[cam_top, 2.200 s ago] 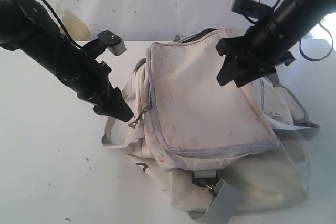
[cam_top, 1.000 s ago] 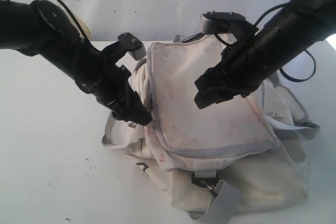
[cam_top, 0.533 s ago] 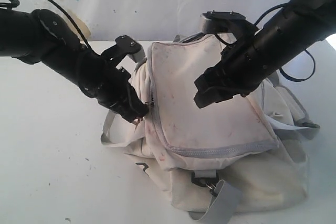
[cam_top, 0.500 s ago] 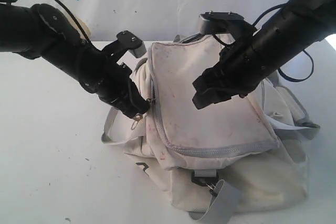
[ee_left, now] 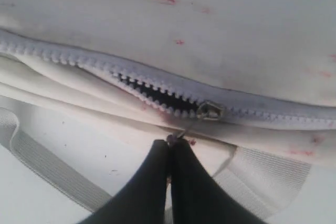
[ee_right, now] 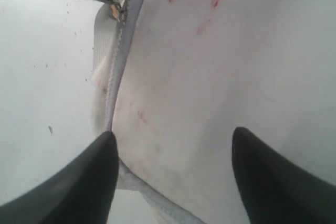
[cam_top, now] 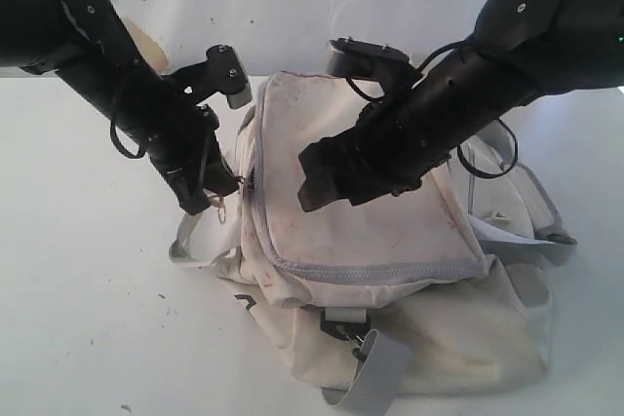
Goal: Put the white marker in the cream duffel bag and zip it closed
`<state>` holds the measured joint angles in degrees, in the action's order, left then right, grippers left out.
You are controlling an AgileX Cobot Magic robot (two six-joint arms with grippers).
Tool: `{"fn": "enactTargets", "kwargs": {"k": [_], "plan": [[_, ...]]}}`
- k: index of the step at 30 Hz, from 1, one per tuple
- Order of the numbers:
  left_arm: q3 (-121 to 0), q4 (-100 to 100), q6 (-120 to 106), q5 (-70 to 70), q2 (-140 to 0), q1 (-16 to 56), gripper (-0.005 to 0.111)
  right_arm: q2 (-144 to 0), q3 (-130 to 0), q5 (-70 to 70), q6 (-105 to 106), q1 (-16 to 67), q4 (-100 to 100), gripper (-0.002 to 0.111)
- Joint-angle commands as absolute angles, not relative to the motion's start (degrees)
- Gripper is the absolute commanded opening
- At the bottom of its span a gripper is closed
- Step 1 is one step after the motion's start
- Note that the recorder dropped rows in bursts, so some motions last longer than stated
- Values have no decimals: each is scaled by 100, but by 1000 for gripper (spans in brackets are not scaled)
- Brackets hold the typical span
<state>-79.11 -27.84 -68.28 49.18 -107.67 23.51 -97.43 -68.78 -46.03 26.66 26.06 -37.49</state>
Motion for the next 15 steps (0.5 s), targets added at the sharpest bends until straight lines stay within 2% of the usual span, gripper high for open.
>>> {"fn": "enactTargets", "kwargs": {"k": [1, 8, 10, 12, 15], "plan": [[-7944, -3299, -6836, 4824, -10727, 2332, 0, -9865, -6860, -4451, 3456, 2626, -4382, 59], [-7944, -4153, -7097, 5336, -10727, 2259, 0, -9875, -6860, -4552, 4212, 2697, -4393, 59], [-7944, -4698, -7238, 5445, -10738, 2098, 0, -9875, -6860, -4622, 4370, 2858, -4393, 59], [-7944, -5576, -7968, 6143, -10738, 1759, 0, -9875, -6860, -4462, 4370, 3086, -4378, 59], [-7944, -5646, -8174, 6556, -10738, 1603, 0, -9875, -6860, -4051, 4335, 3200, -4367, 59]]}}
